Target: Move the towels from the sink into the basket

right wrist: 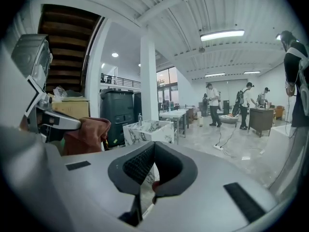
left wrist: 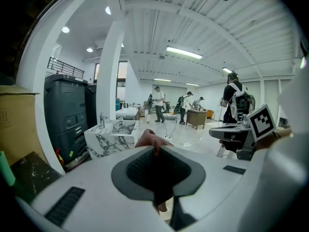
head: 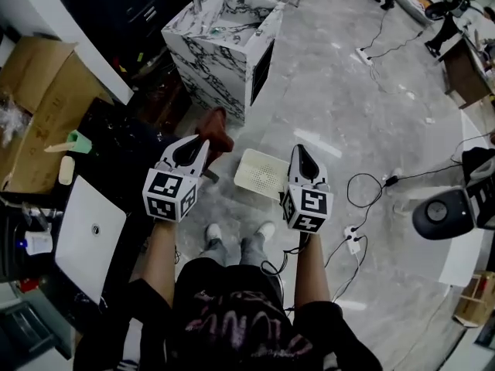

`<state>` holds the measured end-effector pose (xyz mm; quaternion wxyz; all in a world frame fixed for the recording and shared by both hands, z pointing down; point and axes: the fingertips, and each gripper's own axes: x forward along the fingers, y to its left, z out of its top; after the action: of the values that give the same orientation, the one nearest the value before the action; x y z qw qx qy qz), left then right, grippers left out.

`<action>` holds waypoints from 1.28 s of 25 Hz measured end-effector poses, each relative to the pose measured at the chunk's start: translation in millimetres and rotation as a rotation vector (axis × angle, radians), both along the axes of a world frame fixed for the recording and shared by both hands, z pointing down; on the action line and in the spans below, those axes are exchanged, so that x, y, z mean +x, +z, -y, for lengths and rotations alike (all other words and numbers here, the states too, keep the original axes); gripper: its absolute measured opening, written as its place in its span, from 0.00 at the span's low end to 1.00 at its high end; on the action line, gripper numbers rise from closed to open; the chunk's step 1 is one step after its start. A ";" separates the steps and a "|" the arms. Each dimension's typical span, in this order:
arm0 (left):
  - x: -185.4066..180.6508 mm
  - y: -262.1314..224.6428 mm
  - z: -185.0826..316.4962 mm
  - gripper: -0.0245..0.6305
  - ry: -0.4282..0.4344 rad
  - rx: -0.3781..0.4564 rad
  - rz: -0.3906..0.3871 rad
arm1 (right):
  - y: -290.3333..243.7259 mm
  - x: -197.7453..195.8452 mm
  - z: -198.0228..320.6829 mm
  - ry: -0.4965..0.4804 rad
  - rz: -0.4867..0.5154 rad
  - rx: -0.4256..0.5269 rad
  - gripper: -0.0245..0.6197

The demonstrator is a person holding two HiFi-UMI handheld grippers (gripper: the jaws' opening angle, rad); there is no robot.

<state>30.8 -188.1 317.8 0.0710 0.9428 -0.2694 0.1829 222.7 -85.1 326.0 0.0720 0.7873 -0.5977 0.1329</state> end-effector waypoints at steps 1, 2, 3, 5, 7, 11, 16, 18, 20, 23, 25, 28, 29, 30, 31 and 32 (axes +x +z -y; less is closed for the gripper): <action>15.0 1.7 -4.0 0.11 0.008 -0.002 0.000 | 2.6 12.7 -4.6 0.006 0.005 -0.004 0.06; 30.0 4.0 -8.0 0.11 0.016 -0.006 0.000 | 5.4 25.6 -9.6 0.013 0.009 -0.008 0.06; 45.0 6.7 -12.0 0.11 0.025 -0.012 0.000 | 8.1 38.2 -14.5 0.021 0.011 -0.011 0.06; 74.0 12.4 -19.0 0.11 0.050 -0.022 0.001 | 12.9 61.5 -22.5 0.037 0.022 -0.018 0.06; 100.0 18.8 -24.4 0.11 0.080 -0.030 0.007 | 20.3 82.6 -30.4 0.060 0.035 -0.028 0.06; 142.5 35.7 -25.4 0.11 0.113 -0.061 -0.011 | 43.2 117.5 -44.1 0.106 0.054 -0.052 0.06; 175.4 70.7 -15.0 0.11 0.145 -0.094 -0.032 | 85.0 140.9 -46.5 0.155 0.062 -0.094 0.06; 184.6 92.2 -11.2 0.11 0.159 -0.109 -0.026 | 103.6 147.0 -45.4 0.176 0.072 -0.109 0.06; 192.4 116.5 -5.3 0.11 0.166 -0.130 -0.018 | 123.2 150.9 -41.9 0.188 0.081 -0.125 0.06; 198.8 154.6 0.0 0.11 0.171 -0.159 0.011 | 154.1 151.8 -37.0 0.189 0.097 -0.159 0.06; 203.3 180.7 0.6 0.11 0.178 -0.177 0.036 | 176.7 153.6 -36.1 0.187 0.114 -0.181 0.06; 213.9 223.0 1.7 0.11 0.182 -0.206 0.064 | 216.7 160.6 -34.3 0.180 0.137 -0.218 0.06; 217.2 237.8 2.8 0.11 0.183 -0.213 0.072 | 232.4 162.3 -34.0 0.177 0.143 -0.234 0.06; 219.5 252.7 4.0 0.11 0.184 -0.221 0.079 | 249.1 163.0 -34.5 0.174 0.150 -0.253 0.06; 221.1 267.4 4.9 0.11 0.185 -0.231 0.087 | 265.6 163.0 -35.0 0.174 0.159 -0.271 0.06; 222.4 281.8 5.5 0.11 0.187 -0.240 0.092 | 280.9 163.4 -34.7 0.176 0.168 -0.281 0.06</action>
<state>253.2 -193.6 599.6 0.1535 0.9392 -0.1596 0.2625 386.1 -50.4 606.8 0.1191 0.8048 -0.5061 0.2863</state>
